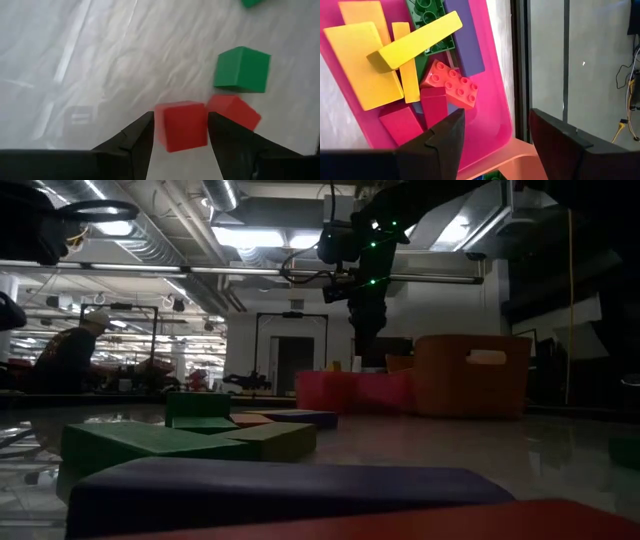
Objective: Sort blocks by size
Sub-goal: Put the small red block into the orange bin
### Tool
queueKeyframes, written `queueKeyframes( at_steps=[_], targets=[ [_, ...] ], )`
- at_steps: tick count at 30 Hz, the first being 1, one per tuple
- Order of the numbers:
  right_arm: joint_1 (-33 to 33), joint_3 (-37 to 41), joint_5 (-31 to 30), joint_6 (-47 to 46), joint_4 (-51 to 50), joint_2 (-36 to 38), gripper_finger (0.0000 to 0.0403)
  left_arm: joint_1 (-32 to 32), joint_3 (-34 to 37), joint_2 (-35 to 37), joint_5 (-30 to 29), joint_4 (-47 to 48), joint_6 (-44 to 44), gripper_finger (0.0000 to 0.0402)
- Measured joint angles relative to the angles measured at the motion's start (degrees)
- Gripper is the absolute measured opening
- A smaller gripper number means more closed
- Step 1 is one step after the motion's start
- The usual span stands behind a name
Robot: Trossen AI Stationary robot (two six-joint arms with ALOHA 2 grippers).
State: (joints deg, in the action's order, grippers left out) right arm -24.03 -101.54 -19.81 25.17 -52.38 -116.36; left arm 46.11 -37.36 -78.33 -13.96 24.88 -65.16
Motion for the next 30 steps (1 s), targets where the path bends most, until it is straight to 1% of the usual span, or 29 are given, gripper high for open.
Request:
queueKeyframes(
  at_steps=[14, 16, 18, 21, 25, 30],
  targets=[
    [0.00, 0.00, 0.09, 0.00, -0.05, 0.00, 0.0221, -0.03, -0.02, -4.52, -0.17, 0.03, 0.13, 0.0171],
    [0.00, -0.02, 0.86, 0.02, -0.15, 0.00, 0.0221, -0.09, -0.02, -4.93, -0.46, 0.17, 0.08, 0.0166],
    [0.00, -0.22, 2.17, 0.04, -0.55, 0.00, 0.0221, -0.26, -0.02, -5.04, -0.71, 0.42, 0.06, 0.0151],
    [0.00, -2.72, 4.72, 0.65, -4.90, 0.00, 0.0221, -1.10, -0.05, -4.98, -1.36, 0.55, 0.33, 0.0118],
    [0.53, -7.77, 4.84, 2.48, -10.43, 0.05, 0.0221, -3.17, -0.07, -4.91, -2.25, 1.37, 2.41, 0.0115],
    [1.94, -15.84, 2.58, 5.48, -16.48, 0.09, 0.0221, -7.75, -0.04, -3.38, -3.18, 1.65, 5.07, 0.0115]
  ],
)
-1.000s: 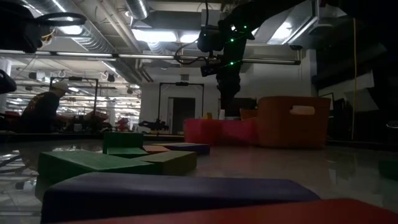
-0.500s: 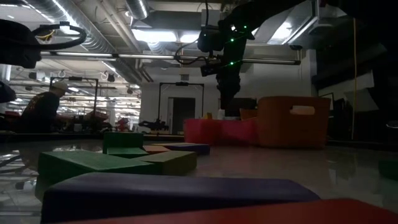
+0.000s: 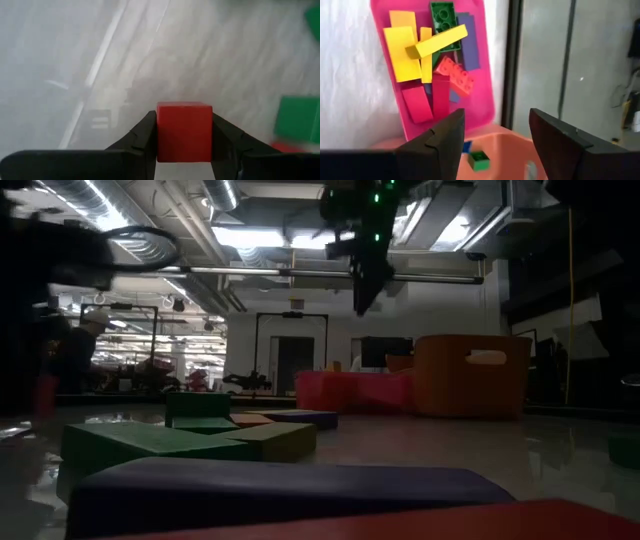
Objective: Sort blocks by size
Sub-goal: Put the small red block into the orange bin
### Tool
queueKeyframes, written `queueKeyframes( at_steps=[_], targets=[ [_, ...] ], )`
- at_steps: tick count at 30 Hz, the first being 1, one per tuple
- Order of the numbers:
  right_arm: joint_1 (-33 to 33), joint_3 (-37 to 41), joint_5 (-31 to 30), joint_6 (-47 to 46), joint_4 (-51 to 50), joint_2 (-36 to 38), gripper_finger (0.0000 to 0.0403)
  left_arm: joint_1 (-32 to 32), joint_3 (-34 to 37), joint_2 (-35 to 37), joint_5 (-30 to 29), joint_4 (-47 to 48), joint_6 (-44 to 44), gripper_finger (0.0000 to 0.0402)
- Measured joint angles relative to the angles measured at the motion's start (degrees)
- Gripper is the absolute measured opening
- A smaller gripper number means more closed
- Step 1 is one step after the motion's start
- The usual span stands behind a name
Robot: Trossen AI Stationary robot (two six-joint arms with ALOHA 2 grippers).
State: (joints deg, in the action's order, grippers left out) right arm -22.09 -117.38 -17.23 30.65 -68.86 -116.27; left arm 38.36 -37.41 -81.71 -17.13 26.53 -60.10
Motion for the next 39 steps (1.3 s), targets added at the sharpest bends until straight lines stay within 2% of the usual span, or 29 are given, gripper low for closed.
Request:
queueKeyframes(
  at_steps=[5, 8, 10, 14, 17, 21, 23, 28, 33, 39],
  targets=[
    [2.49, -5.70, -2.12, 1.38, -7.30, 0.63, 0.0221, -7.34, -0.83, 3.01, -1.33, -0.04, 7.30, 0.0115],
    [4.33, -5.88, -3.64, 1.38, -10.35, 2.69, 0.0221, -13.10, -2.53, 4.45, -4.68, -1.29, 15.46, 0.0115],
    [5.55, -5.90, -4.36, 1.37, -12.37, 4.22, 0.0221, -17.57, -3.15, 4.79, -7.18, -5.86, 22.67, 0.0116],
    [8.41, -5.90, -5.92, -0.05, -17.01, 7.27, 0.0221, -27.16, -3.30, 3.72, -7.11, -23.85, 38.72, 0.0116],
    [10.89, -5.66, -7.04, -2.82, -19.78, 9.61, 0.0221, -34.11, -3.30, 1.38, -3.66, -38.04, 47.86, 0.0116],
    [15.36, -1.50, -9.42, -8.59, -20.30, 13.83, 0.0221, -42.44, -3.64, -4.21, 4.35, -57.92, 53.26, 0.0116],
    [18.12, 1.57, -10.01, -12.52, -20.62, 16.05, 0.0221, -45.81, -5.44, -8.40, 8.11, -64.44, 54.40, 0.0116],
    [26.72, 9.91, -11.23, -26.12, -21.18, 20.55, 0.0221, -51.35, -17.29, -20.75, 15.06, -69.03, 55.45, 0.0118],
    [36.99, 17.82, -7.40, -39.14, -21.12, 21.47, 0.0221, -54.09, -31.94, -32.64, 15.69, -69.13, 56.11, 0.0122],
    [48.44, 25.57, -3.60, -57.41, -20.40, 20.76, 0.0221, -55.16, -45.98, -43.81, 15.68, -68.99, 56.08, 0.0124]
  ],
)
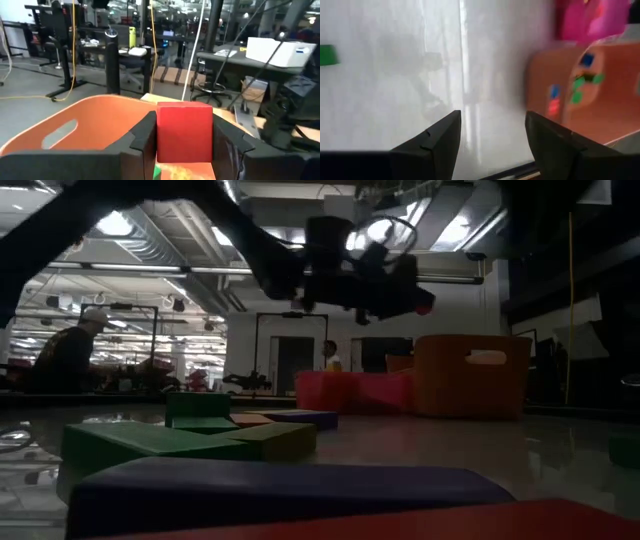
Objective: Sort blocks by size
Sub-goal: Put the small red block into the orange bin, then put the large purple block into the pink bin
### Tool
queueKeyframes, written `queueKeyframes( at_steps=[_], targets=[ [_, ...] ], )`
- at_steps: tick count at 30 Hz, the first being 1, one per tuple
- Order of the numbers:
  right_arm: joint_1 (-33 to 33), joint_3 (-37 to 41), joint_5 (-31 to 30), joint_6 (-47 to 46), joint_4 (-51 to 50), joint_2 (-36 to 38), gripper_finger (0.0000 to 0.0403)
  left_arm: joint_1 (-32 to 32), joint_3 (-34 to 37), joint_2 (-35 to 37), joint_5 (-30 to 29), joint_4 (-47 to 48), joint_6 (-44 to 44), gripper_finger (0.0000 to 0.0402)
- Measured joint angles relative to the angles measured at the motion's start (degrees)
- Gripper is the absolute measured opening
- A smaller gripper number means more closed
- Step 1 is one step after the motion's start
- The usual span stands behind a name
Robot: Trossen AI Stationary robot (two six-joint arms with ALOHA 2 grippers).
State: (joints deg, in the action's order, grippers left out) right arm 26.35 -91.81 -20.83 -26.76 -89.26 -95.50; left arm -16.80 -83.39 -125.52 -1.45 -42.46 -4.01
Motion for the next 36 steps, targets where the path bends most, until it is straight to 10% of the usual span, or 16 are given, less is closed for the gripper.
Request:
queueKeyframes(
  at_steps=[17, 23, 36],
  targets=[
    [16.59, 13.27, 0.90, -30.05, 18.98, 0.09, 0.0221, -0.24, -11.25, -6.18, 0.08, 10.50, -9.07, 0.0196],
    [18.05, 16.91, -6.09, -23.84, 29.25, 0.07, 0.0221, -0.24, -11.27, -1.54, 5.16, 19.53, -6.91, 0.0212],
    [13.99, 29.06, -16.09, 4.50, 58.02, -0.31, 0.0221, 1.32, -8.81, 23.56, 9.10, 69.92, 4.94, 0.0182]
  ],
)
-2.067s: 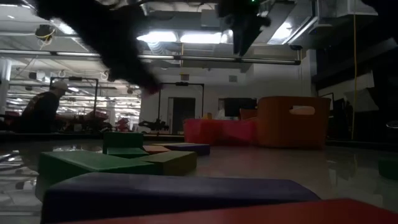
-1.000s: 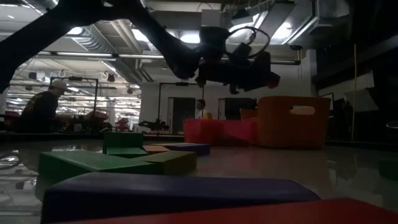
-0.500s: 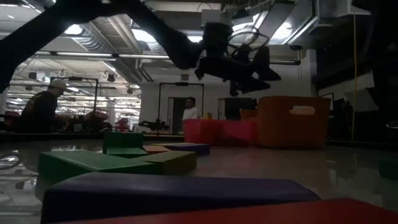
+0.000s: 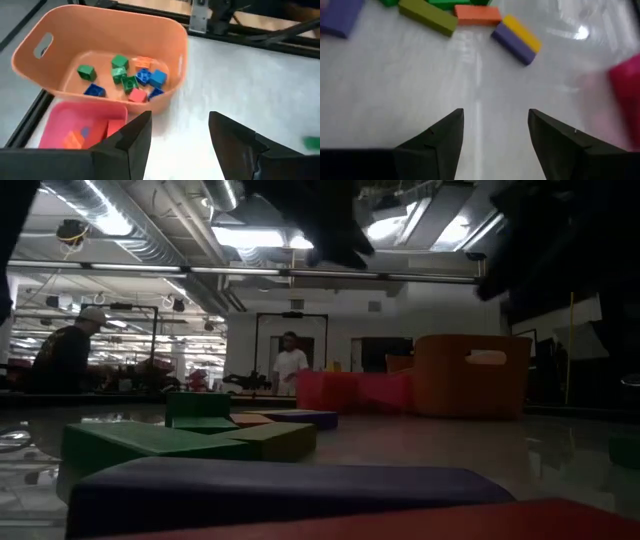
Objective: Sort blocks by size
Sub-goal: Put the large purple block into the pink bin
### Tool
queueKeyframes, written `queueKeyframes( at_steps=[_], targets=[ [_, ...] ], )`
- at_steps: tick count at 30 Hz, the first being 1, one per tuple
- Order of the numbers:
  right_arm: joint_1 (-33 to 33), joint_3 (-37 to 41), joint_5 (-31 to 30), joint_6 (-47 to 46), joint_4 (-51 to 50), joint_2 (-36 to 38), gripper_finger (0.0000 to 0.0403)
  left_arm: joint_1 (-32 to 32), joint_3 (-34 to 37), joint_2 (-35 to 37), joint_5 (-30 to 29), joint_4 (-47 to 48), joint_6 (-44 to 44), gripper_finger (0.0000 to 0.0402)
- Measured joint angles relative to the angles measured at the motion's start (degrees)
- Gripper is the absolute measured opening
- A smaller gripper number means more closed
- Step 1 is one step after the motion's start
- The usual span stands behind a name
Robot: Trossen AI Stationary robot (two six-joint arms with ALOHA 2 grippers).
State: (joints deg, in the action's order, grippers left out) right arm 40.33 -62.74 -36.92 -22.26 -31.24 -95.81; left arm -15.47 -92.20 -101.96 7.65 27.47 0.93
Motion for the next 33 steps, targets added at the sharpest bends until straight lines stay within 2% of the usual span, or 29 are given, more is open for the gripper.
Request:
queueKeyframes(
  at_steps=[3, 8, 14, 18, 25, 33],
  targets=[
    [-2.58, 1.02, 0.15, 8.63, 4.00, 0.00, 0.0221, 1.55, 4.50, 6.75, -0.11, 0.33, -1.49, 0.0180],
    [-6.55, 1.21, 4.94, 15.48, 6.05, 0.00, 0.0221, 4.90, 14.11, 17.54, -1.07, -0.02, -2.86, 0.0181],
    [-10.78, 1.21, 9.82, 30.43, 8.99, 0.00, 0.0221, 10.58, 27.16, 26.28, -1.32, -3.96, -6.83, 0.0182],
    [-13.84, 1.21, 13.68, 38.73, 12.73, 0.00, 0.0221, 14.87, 32.88, 28.39, -1.27, -4.38, -10.63, 0.0182],
    [-20.38, 1.21, 19.11, 51.32, 18.92, 0.00, 0.0221, 21.26, 38.36, 28.55, -2.11, -7.20, -15.26, 0.0182],
    [-27.80, 1.18, 30.53, 59.68, 26.77, -4.60, 0.0221, 27.07, 39.41, 28.55, -9.97, -8.09, -17.12, 0.0182]
  ],
)
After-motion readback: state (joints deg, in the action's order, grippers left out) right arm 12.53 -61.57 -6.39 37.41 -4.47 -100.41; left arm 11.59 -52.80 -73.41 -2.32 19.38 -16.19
